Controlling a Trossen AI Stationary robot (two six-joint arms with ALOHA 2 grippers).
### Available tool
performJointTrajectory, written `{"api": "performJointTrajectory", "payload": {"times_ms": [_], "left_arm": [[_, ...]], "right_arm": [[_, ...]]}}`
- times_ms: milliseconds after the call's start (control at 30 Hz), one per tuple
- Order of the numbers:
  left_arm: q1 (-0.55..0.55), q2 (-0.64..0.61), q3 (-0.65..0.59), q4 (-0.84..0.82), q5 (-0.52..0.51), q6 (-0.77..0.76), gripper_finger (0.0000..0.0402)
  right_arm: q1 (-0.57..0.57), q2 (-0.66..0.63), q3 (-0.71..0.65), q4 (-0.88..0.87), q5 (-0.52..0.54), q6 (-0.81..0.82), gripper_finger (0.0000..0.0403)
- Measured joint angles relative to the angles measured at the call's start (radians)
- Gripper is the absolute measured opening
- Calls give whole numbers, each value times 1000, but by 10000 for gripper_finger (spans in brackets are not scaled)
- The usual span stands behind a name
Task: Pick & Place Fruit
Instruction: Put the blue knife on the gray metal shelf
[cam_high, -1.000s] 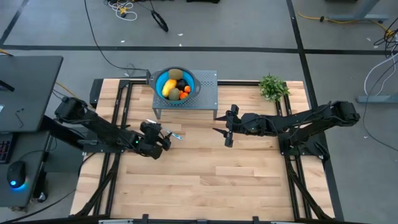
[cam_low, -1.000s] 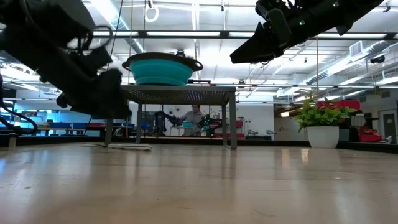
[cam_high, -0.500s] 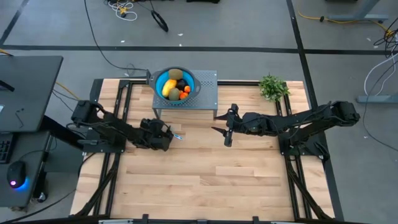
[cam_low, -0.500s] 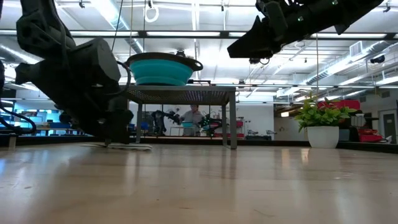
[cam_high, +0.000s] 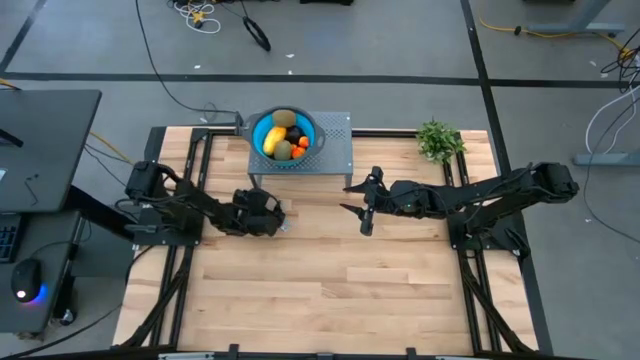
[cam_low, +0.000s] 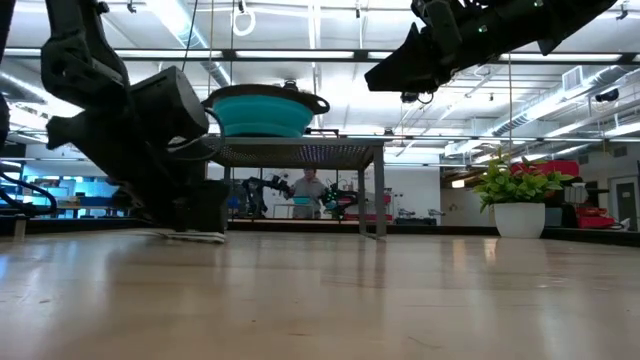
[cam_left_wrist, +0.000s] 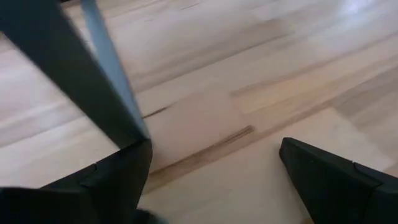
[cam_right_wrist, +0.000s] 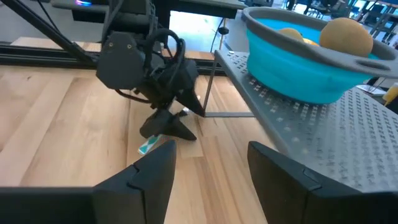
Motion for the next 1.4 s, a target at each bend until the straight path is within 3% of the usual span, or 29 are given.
{"api": "performJointTrajectory", "payload": {"times_ms": [267, 633, 767, 967, 1100, 1200, 1400], "left_arm": [[-35, 6, 0, 114, 69, 61, 373], [-76, 2, 3, 2, 90, -33, 373], [-88, -60, 1, -68, 120, -30, 373], [-125, -240, -4, -349, 158, -65, 373], [-159, -258, -5, -457, 66, -160, 373], [-178, -257, -4, -448, 15, -168, 373], [-158, -256, -3, -463, 14, -193, 373]], "right_arm": [[0, 0, 0, 1, 0, 0, 208], [0, 0, 0, -1, 0, 0, 208], [0, 0, 0, -1, 0, 0, 208], [0, 0, 0, 0, 0, 0, 208], [0, 0, 0, -1, 0, 19, 208], [0, 0, 0, -1, 0, 43, 208], [0, 0, 0, -1, 0, 53, 208]]}}
